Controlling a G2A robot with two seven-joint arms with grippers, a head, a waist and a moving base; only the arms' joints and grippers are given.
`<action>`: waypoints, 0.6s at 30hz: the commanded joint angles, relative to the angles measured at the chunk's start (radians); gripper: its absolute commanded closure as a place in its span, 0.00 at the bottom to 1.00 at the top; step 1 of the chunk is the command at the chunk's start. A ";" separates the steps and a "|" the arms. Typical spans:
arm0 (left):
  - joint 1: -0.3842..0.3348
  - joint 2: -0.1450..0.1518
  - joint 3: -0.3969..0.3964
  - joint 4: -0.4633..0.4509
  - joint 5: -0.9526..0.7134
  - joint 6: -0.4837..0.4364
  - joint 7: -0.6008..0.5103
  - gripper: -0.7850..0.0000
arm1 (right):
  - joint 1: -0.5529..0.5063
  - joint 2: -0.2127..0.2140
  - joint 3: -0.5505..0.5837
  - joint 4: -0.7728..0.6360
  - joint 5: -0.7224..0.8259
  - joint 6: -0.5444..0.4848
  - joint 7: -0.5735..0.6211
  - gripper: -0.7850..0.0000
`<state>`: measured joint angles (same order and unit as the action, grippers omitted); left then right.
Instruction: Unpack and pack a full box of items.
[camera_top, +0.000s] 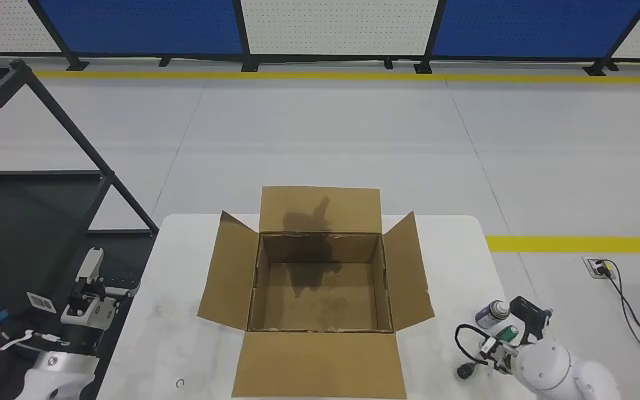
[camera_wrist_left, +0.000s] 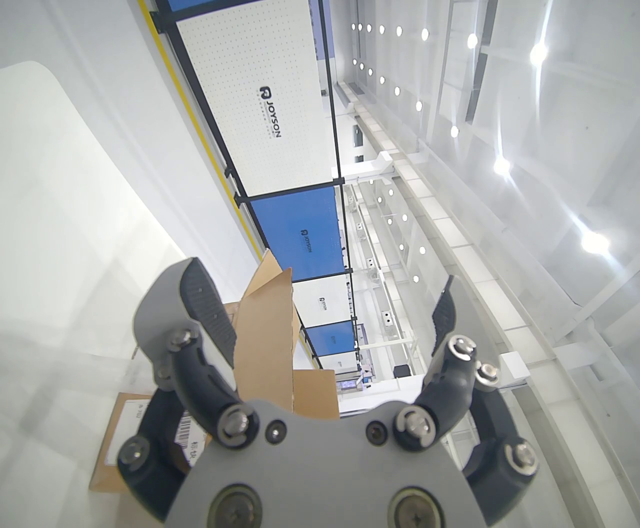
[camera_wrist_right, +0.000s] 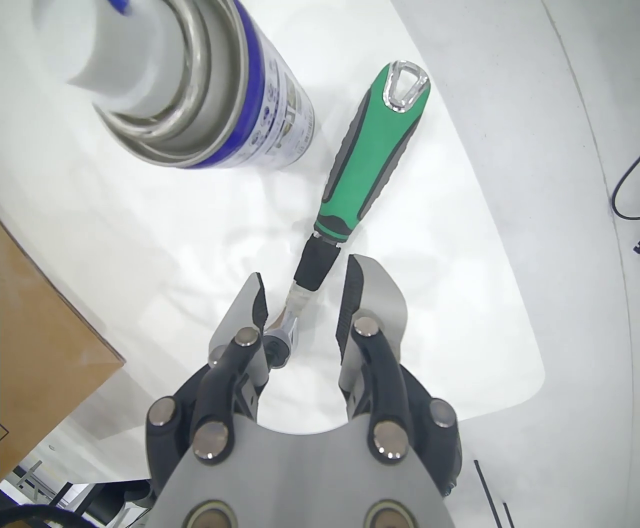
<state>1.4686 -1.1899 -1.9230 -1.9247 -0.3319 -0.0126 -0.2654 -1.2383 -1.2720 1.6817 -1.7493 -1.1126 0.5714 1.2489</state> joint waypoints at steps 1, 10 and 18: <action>0.000 0.000 0.000 0.000 0.000 0.000 0.000 0.00 | 0.011 -0.003 -0.001 0.016 -0.002 -0.001 0.001 1.00; 0.000 0.000 0.000 0.000 0.000 0.000 0.000 0.00 | 0.017 -0.018 0.024 0.033 -0.008 -0.011 0.011 1.00; 0.000 0.000 0.000 0.000 0.000 0.000 0.000 0.00 | 0.015 -0.035 0.042 0.030 -0.023 -0.010 0.010 0.59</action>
<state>1.4686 -1.1899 -1.9230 -1.9247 -0.3319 -0.0126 -0.2654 -1.2236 -1.3043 1.7255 -1.7186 -1.1307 0.5608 1.2596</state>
